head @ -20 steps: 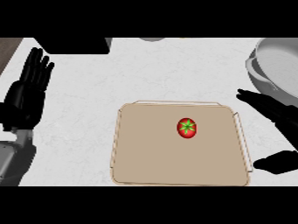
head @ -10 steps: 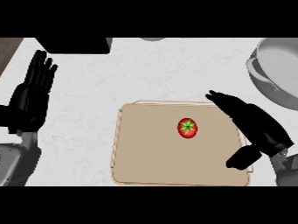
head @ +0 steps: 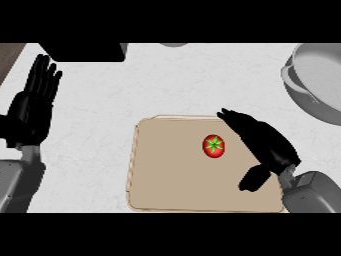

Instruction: Pick the tomato from the tray and place it in the pot

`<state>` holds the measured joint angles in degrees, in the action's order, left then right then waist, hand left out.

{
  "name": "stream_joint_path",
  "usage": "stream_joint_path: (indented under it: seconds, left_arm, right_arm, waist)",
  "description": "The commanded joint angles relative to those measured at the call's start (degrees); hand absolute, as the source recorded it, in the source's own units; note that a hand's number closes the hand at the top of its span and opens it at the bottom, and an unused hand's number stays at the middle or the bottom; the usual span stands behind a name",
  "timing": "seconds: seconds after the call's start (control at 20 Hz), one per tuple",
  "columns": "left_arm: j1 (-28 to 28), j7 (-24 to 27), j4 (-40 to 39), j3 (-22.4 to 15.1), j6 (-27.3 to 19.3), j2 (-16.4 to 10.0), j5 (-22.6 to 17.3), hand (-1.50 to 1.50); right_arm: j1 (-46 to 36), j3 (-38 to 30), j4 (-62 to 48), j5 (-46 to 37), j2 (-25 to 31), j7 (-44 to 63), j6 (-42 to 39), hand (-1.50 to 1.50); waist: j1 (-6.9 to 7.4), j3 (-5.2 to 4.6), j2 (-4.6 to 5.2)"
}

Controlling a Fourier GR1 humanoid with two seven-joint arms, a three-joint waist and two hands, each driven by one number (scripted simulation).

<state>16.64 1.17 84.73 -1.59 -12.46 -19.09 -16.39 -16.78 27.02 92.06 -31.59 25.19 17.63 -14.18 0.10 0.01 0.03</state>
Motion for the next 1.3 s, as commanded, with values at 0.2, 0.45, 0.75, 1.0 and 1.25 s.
stream_joint_path:
  seconds: [0.2,0.45,0.75,1.0,1.25]
  left_arm:
    - [-0.08,-7.74,6.87,0.90,-1.00,1.26,2.89,0.00]
    - [-3.67,-2.29,5.72,1.23,1.46,3.43,3.45,0.00]
    - [-1.54,-3.27,3.71,3.28,2.67,4.52,5.14,0.00]
    - [1.06,-2.70,1.08,3.49,2.79,6.59,7.29,0.00]
    - [-1.08,-4.27,4.64,4.88,5.27,5.02,5.93,0.00]
  right_arm:
    - [4.62,0.06,-0.88,-8.29,-5.59,-5.27,2.78,-1.50]
    - [-2.46,-0.48,-8.23,-14.13,-11.51,1.78,1.15,-1.50]
    - [-2.60,-3.58,-16.94,-18.04,-14.95,-4.43,3.41,-1.50]
    - [-3.55,-6.89,-22.57,-20.08,-15.96,-10.89,5.60,-1.50]
    - [-6.89,-7.50,-32.68,-22.38,-21.06,-12.74,10.84,-1.50]
  waist:
    - [-0.01,0.01,-0.11]
    - [0.29,-0.01,-0.06]
    - [0.12,0.00,-0.02]
    - [0.01,0.00,0.00]
    - [0.33,0.01,0.05]
